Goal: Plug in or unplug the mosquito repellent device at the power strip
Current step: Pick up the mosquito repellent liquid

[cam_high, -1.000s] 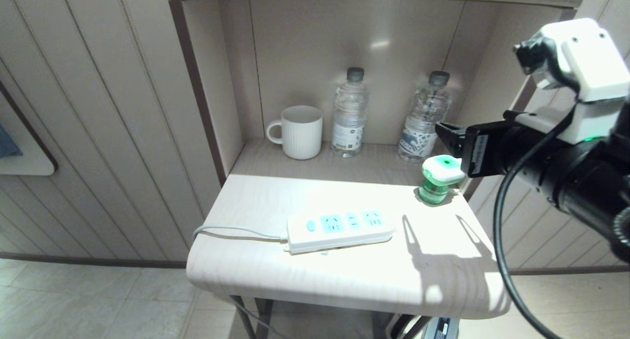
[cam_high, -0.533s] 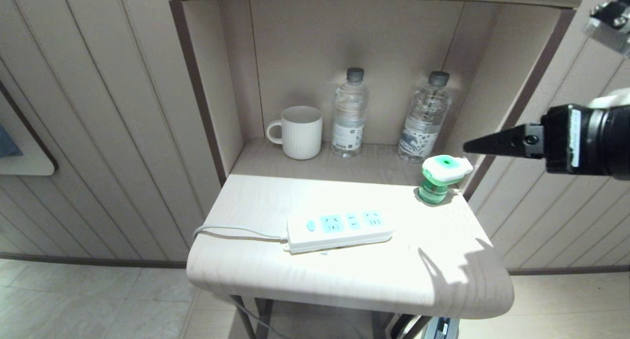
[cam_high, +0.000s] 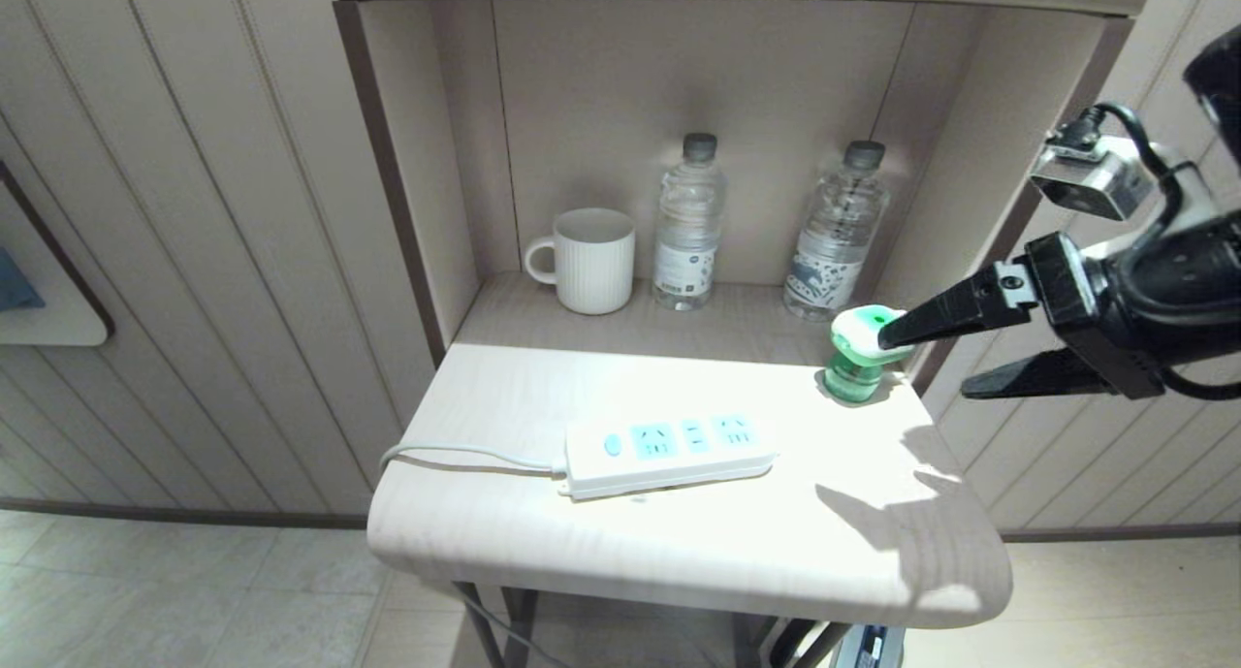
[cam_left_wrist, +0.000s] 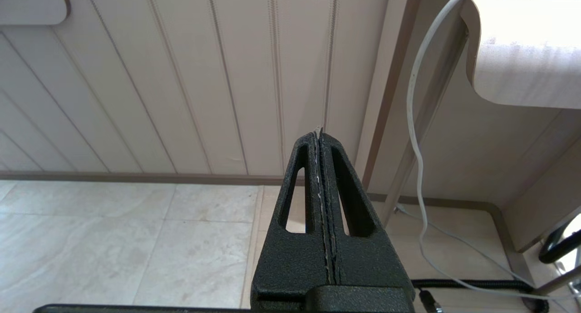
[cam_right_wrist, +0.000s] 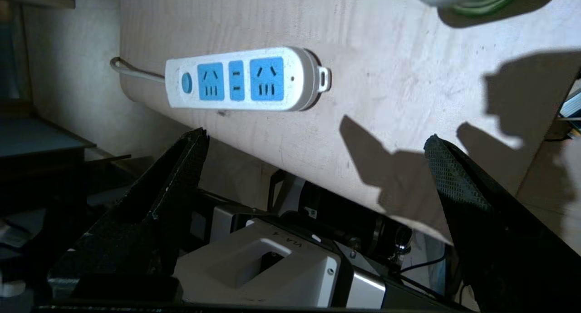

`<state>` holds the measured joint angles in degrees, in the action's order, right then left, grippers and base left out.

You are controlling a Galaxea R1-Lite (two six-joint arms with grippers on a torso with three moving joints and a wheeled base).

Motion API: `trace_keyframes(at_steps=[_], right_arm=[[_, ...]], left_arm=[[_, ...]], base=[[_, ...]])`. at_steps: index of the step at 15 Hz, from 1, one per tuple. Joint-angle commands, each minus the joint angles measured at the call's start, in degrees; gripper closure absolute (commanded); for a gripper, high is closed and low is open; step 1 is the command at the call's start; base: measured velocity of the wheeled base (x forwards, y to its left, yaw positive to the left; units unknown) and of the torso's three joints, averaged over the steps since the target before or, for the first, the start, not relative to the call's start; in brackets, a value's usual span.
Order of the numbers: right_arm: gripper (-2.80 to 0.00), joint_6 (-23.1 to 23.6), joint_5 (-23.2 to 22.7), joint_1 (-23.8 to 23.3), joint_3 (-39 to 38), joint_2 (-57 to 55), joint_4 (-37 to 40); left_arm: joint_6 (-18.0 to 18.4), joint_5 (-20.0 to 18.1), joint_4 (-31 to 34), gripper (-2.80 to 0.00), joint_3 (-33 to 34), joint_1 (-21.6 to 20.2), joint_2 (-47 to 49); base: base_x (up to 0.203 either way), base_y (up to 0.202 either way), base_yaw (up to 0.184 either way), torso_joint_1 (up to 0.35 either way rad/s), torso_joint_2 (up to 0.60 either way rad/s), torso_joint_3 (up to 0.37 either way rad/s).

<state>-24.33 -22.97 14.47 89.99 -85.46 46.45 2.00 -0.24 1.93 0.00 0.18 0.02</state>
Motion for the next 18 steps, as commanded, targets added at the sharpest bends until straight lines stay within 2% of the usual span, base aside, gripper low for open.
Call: trace_keyframes(at_steps=[1, 7, 10, 18], right_arm=[[-2.8, -0.1, -0.6, -1.8, 0.1, -3.6, -1.0], [-2.8, 3.6, -0.7, -7.0, 0.2, -5.2, -1.7], [-2.8, 3.8, -0.7, -7.0, 0.2, -6.8, -2.1], [-2.8, 3.9, -0.7, -7.0, 0.6, -9.8, -9.0]], left_arm=[[0.0, 0.0, 0.1, 0.0, 0.0, 0.0, 0.0], [0.0, 0.0, 0.0, 0.0, 0.0, 0.0, 0.0], [0.0, 0.0, 0.0, 0.0, 0.0, 0.0, 0.0], [0.0, 0.0, 0.0, 0.0, 0.0, 0.0, 0.0]], base=[[0.0, 0.0, 0.0, 0.0, 0.0, 0.0], [0.0, 0.0, 0.0, 0.0, 0.0, 0.0], [0.0, 0.0, 0.0, 0.0, 0.0, 0.0], [0.0, 0.0, 0.0, 0.0, 0.0, 0.0]])
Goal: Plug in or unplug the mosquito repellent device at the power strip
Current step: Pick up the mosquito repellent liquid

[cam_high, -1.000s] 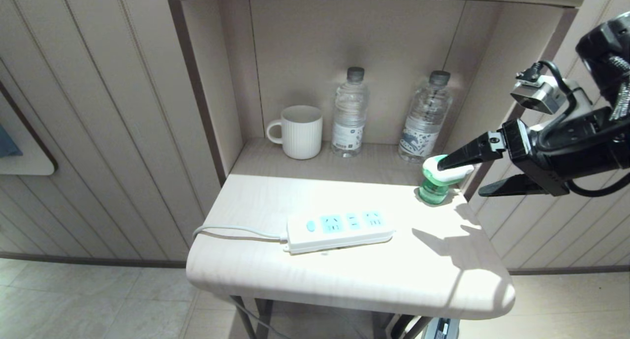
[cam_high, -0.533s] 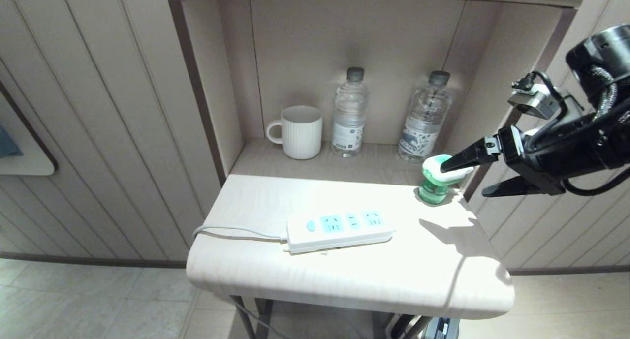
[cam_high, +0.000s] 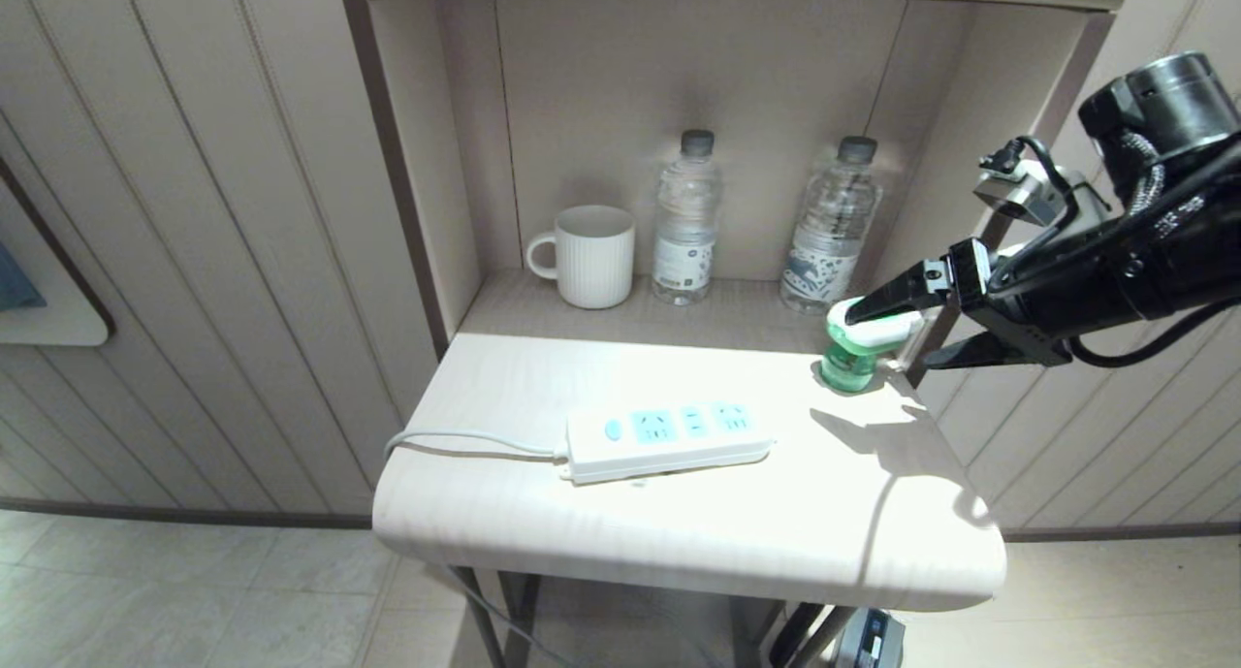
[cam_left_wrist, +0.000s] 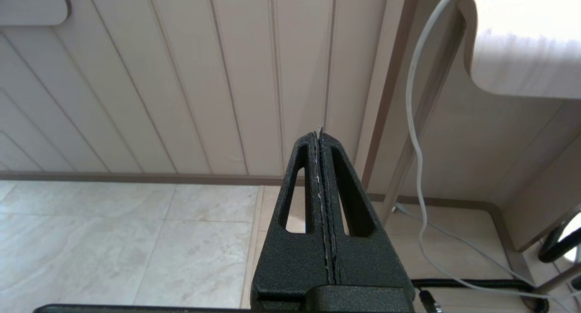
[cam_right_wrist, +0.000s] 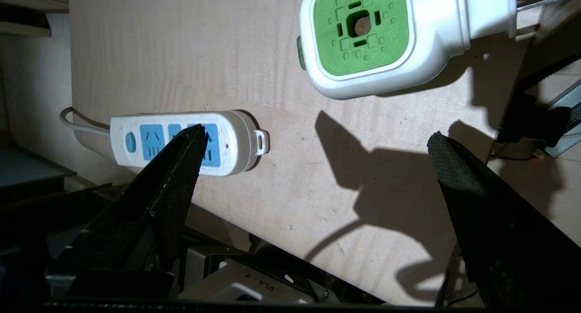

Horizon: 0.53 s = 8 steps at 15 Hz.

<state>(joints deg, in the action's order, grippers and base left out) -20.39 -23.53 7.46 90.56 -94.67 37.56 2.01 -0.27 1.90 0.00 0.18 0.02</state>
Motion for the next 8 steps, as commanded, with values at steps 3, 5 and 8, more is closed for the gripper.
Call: trace_keyframes(at_steps=[3, 5, 8], right_arm=[[-2.8, -0.1, -0.1, 0.0, -1.5, 0.2, 0.0], [-2.8, 0.1, -0.2, 0.2, -3.2, 2.3, -0.1], [-2.8, 0.1, -0.2, 0.2, -6.8, 6.0, -0.1]], left_arm=[[0.0, 0.0, 0.0, 0.0, 0.0, 0.0, 0.0], [0.0, 0.0, 0.0, 0.0, 0.0, 0.0, 0.0], [0.0, 0.0, 0.0, 0.0, 0.0, 0.0, 0.0]], base=[[0.0, 0.0, 0.0, 0.0, 0.0, 0.0], [0.0, 0.0, 0.0, 0.0, 0.0, 0.0], [0.0, 0.0, 0.0, 0.0, 0.0, 0.0]])
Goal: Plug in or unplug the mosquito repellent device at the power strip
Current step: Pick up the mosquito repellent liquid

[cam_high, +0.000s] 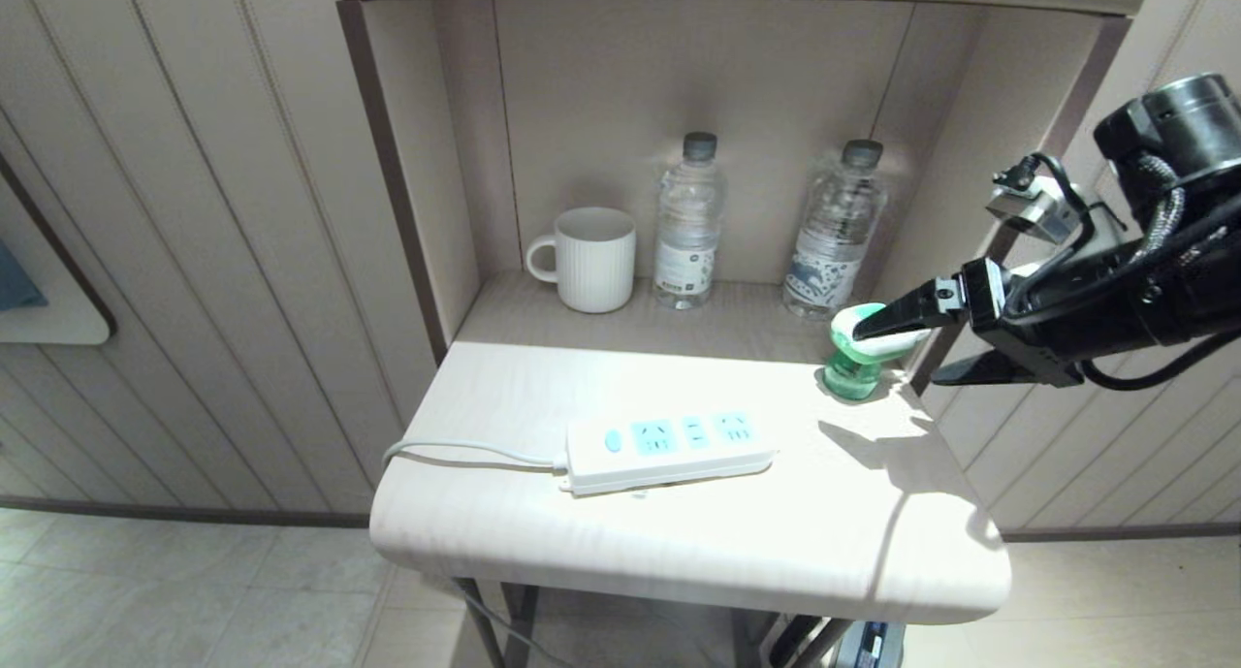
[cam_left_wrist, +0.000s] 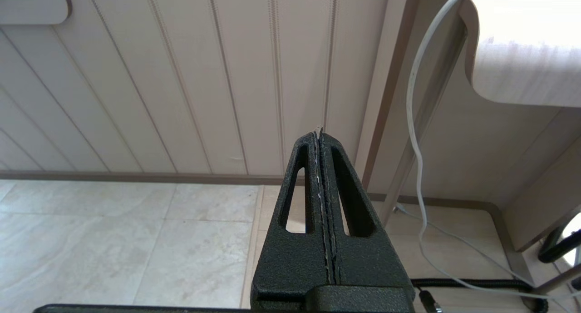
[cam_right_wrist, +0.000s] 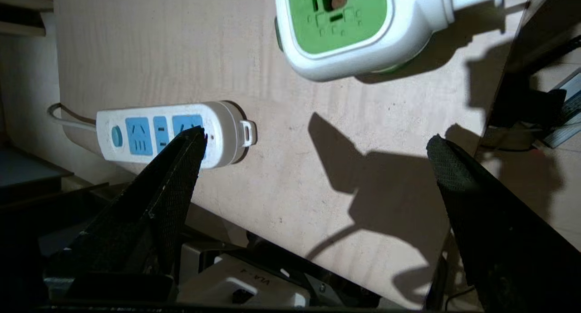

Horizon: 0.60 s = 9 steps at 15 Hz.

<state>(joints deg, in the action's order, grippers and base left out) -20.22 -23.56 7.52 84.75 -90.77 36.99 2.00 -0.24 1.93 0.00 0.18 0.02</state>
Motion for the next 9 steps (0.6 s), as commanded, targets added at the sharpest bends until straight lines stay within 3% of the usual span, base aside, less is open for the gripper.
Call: trace_keyframes(at_steps=[1, 7, 8, 9], right_arm=[[-2.8, -0.1, -0.2, 0.1, -2.2, 3.3, 0.5], [-2.8, 0.4, -0.2, 1.9, -8.7, 15.6, 0.5], [0.0, 0.6, 0.1, 2.6, -9.3, 17.6, 0.7], [0.0, 0.8, 1.4, 2.9, -10.2, 18.8, 1.0]], left_arm=[[0.0, 0.0, 0.1, 0.0, 0.0, 0.0, 0.0], [0.0, 0.0, 0.0, 0.0, 0.0, 0.0, 0.0], [0.0, 0.0, 0.0, 0.0, 0.0, 0.0, 0.0], [0.0, 0.0, 0.0, 0.0, 0.0, 0.0, 0.0]], base=[[0.0, 0.0, 0.0, 0.0, 0.0, 0.0], [0.0, 0.0, 0.0, 0.0, 0.0, 0.0], [0.0, 0.0, 0.0, 0.0, 0.0, 0.0], [0.0, 0.0, 0.0, 0.0, 0.0, 0.0]])
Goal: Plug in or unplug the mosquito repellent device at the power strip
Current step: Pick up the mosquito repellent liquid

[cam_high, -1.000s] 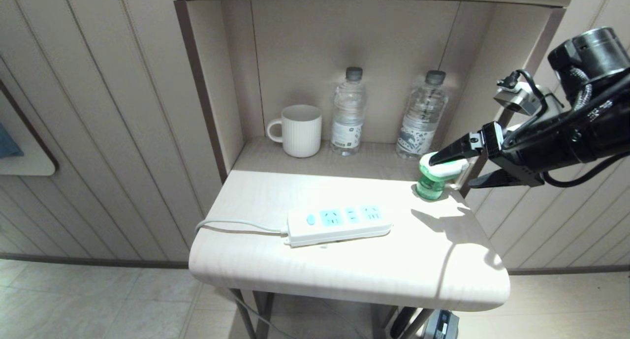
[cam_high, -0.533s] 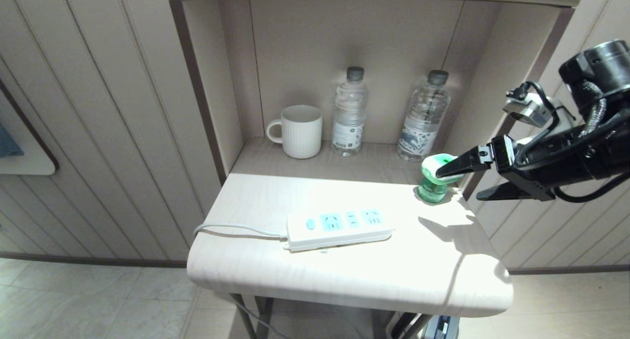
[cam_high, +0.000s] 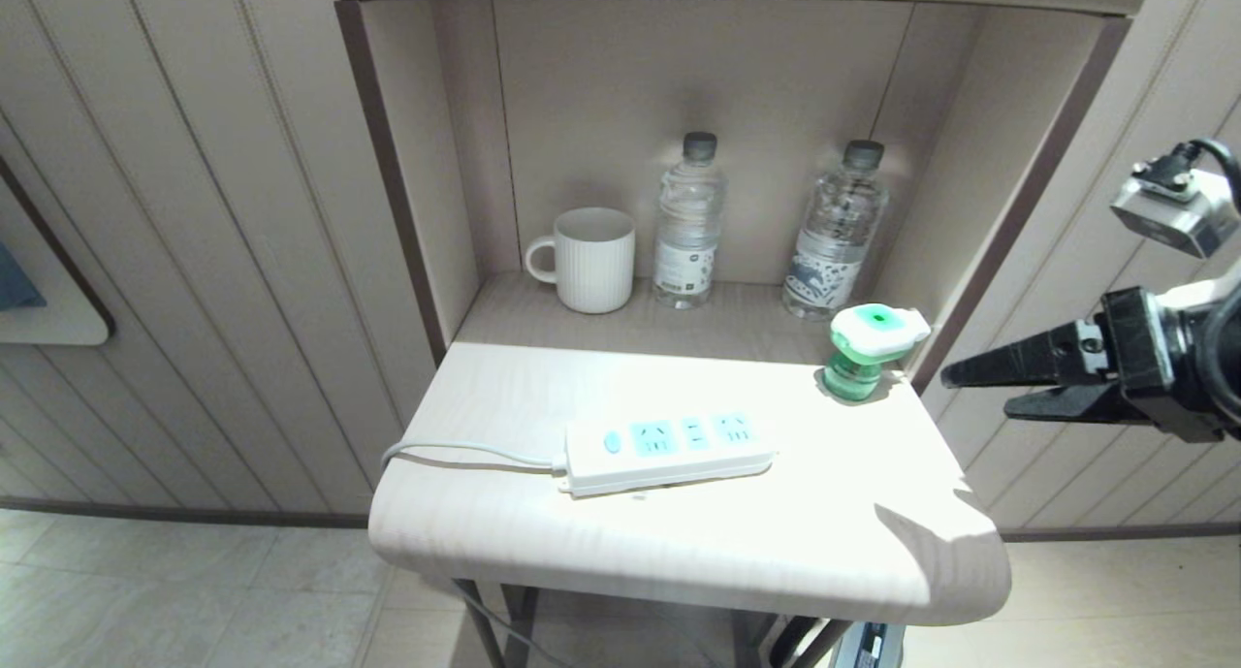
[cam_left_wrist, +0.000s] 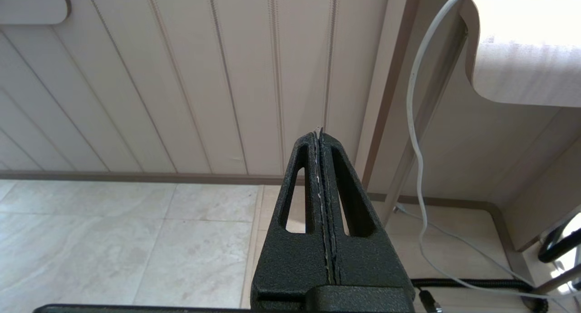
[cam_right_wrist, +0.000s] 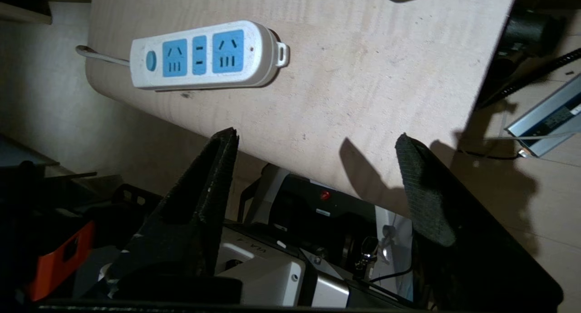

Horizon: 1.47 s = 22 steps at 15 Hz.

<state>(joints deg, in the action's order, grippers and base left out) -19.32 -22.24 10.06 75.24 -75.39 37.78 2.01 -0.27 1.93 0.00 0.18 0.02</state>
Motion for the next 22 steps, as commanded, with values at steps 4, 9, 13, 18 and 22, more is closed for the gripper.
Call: trace_keyframes(at_steps=[4, 9, 13, 18, 22], right_arm=[[0.0, 0.9, 12.2, 0.8, -3.1, 1.5, -0.3], [0.0, 0.3, 18.9, 1.8, -5.9, -3.7, -8.8], [0.0, -1.6, 19.1, 2.4, -6.0, -8.6, -14.3], [0.0, -2.0, 27.8, 5.1, -5.9, -9.2, -20.3], [0.0, -1.9, 30.9, 5.4, -6.8, -8.2, -21.0]], left_arm=[[0.0, 0.0, 0.0, 0.0, 0.0, 0.0, 0.0], [0.0, 0.0, 0.1, 0.0, 0.0, 0.0, 0.0], [0.0, 0.0, 0.0, 0.0, 0.0, 0.0, 0.0], [0.0, 0.0, 0.0, 0.0, 0.0, 0.0, 0.0], [0.0, 0.0, 0.0, 0.0, 0.0, 0.0, 0.0]], base=[[0.0, 0.0, 0.0, 0.0, 0.0, 0.0], [0.0, 0.0, 0.0, 0.0, 0.0, 0.0], [0.0, 0.0, 0.0, 0.0, 0.0, 0.0], [0.0, 0.0, 0.0, 0.0, 0.0, 0.0], [0.0, 0.0, 0.0, 0.0, 0.0, 0.0]])
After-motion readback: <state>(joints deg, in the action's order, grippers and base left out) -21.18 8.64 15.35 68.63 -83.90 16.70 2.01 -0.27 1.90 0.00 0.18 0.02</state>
